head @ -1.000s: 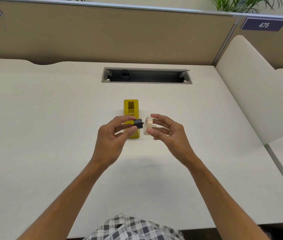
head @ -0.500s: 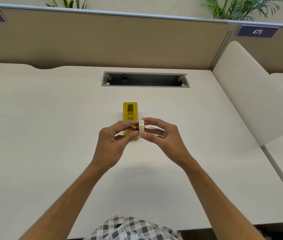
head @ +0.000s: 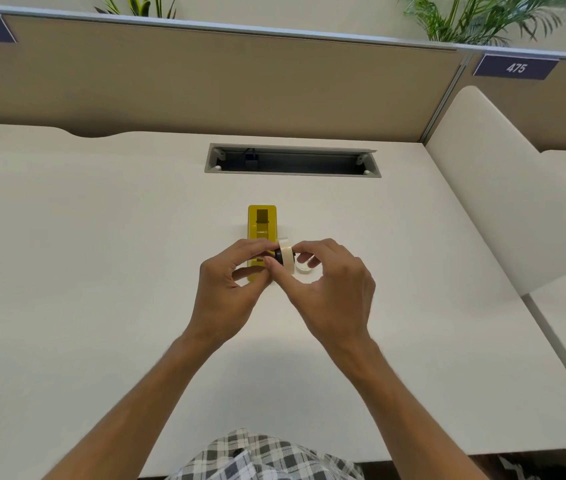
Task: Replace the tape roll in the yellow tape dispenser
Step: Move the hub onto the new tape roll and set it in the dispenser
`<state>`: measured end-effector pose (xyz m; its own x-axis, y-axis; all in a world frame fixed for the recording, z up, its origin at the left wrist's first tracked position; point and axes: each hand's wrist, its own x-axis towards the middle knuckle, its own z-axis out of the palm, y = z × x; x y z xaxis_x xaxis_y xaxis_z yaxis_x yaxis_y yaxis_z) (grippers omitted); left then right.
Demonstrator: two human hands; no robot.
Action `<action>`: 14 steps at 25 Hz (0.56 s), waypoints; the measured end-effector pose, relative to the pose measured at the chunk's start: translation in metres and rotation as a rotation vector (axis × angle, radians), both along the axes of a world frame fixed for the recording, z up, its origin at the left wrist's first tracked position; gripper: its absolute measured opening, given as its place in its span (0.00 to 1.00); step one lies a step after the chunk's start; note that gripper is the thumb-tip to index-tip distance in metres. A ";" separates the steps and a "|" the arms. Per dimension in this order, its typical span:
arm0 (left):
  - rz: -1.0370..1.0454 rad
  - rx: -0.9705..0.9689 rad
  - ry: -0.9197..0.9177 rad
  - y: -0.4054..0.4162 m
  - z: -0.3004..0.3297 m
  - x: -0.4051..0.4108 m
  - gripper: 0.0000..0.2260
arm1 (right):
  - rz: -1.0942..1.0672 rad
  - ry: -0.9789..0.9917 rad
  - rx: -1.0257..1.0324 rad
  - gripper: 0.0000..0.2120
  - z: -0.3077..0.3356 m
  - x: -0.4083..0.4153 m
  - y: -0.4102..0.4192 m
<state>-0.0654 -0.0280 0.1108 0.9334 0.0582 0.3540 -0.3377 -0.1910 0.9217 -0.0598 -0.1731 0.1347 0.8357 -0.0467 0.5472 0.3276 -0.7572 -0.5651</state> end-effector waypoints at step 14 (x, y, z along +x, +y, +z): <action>0.028 0.162 -0.058 -0.011 -0.001 0.002 0.24 | -0.081 0.036 0.048 0.10 0.004 -0.001 0.009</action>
<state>-0.0630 -0.0386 0.1094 0.9101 0.0212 0.4139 -0.3817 -0.3459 0.8571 -0.0609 -0.1638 0.1385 0.8473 -0.1405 0.5121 0.2453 -0.7518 -0.6120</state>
